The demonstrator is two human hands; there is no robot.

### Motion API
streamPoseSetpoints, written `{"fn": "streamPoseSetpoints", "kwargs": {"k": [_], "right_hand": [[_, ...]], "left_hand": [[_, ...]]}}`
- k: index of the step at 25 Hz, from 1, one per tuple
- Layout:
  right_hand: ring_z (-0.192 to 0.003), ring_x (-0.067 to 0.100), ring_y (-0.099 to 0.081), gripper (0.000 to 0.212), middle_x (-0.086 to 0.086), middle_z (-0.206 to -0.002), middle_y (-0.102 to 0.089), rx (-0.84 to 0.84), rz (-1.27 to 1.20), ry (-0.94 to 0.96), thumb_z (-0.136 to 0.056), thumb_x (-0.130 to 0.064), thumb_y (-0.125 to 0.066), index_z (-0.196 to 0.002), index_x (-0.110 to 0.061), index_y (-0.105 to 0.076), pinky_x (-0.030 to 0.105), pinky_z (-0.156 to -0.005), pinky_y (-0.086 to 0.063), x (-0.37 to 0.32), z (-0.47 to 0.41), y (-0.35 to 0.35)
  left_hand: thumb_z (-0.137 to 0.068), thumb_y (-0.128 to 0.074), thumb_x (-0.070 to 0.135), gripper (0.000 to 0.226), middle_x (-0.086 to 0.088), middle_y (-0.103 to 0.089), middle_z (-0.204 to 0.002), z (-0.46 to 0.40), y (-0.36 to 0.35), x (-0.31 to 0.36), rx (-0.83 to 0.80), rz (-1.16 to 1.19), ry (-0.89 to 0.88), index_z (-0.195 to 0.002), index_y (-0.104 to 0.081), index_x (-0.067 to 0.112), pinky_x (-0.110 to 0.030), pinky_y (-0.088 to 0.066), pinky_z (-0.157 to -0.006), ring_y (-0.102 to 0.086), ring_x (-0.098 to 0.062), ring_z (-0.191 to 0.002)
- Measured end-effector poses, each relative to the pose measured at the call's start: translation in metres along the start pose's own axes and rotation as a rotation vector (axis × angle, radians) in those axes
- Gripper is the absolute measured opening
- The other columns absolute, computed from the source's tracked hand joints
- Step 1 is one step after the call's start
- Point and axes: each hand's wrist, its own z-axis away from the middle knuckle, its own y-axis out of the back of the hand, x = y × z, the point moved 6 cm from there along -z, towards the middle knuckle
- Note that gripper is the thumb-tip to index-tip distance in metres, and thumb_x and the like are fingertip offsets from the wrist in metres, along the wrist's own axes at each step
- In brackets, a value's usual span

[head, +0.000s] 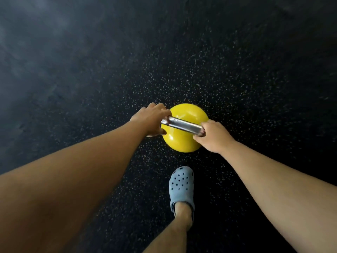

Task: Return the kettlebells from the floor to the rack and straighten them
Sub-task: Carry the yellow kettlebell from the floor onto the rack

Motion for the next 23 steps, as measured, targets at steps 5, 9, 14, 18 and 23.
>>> {"fn": "streamPoseSetpoints", "kwargs": {"k": [5,9,14,18,23], "right_hand": [[-0.081,0.027,-0.064,0.012,0.006,-0.078,-0.068,-0.059,-0.082,0.034,-0.074,-0.030,-0.075,-0.079,-0.022,-0.067,0.029,-0.066,-0.046,0.019,0.009,0.004],[-0.070,0.023,-0.061,0.019,0.000,-0.065,-0.060,0.014,-0.189,-0.038,-0.068,-0.029,-0.072,-0.061,-0.019,-0.058,0.026,-0.057,-0.038,0.056,0.062,0.011],[-0.053,0.021,-0.055,0.029,0.000,-0.051,-0.051,0.213,-0.354,-0.262,-0.057,-0.028,-0.071,-0.049,-0.011,-0.050,0.025,-0.043,-0.036,0.167,0.171,0.043],[-0.045,0.014,-0.052,0.027,-0.004,-0.046,-0.049,0.365,-0.448,-0.409,-0.054,-0.030,-0.069,-0.045,-0.013,-0.050,0.023,-0.039,-0.034,0.252,0.289,0.055],[-0.048,0.014,-0.055,0.022,-0.001,-0.050,-0.055,0.630,-0.509,-0.603,-0.055,-0.033,-0.067,-0.054,-0.012,-0.061,0.025,-0.042,-0.039,0.361,0.465,0.079]], "left_hand": [[-0.077,-0.076,0.030,0.014,0.004,-0.064,-0.078,-0.019,0.000,0.037,-0.044,0.059,-0.138,-0.088,-0.070,0.023,-0.033,-0.051,-0.070,-0.064,-0.021,-0.080],[-0.069,-0.068,0.028,0.006,0.005,-0.063,-0.064,-0.012,0.005,0.101,-0.094,-0.039,-0.232,-0.074,-0.066,0.026,-0.029,-0.044,-0.056,-0.060,-0.018,-0.063],[-0.071,-0.068,0.035,0.012,0.004,-0.066,-0.068,-0.007,0.019,0.258,-0.122,-0.087,-0.427,-0.080,-0.069,0.026,-0.025,-0.041,-0.051,-0.061,-0.016,-0.063],[-0.072,-0.069,0.035,0.016,0.003,-0.068,-0.070,0.016,0.016,0.402,-0.151,-0.148,-0.575,-0.084,-0.072,0.024,-0.030,-0.051,-0.056,-0.064,-0.017,-0.064],[-0.074,-0.069,0.037,0.014,0.005,-0.066,-0.068,0.070,0.024,0.620,-0.136,-0.324,-0.837,-0.082,-0.071,0.025,-0.030,-0.049,-0.053,-0.063,-0.015,-0.062]]}}
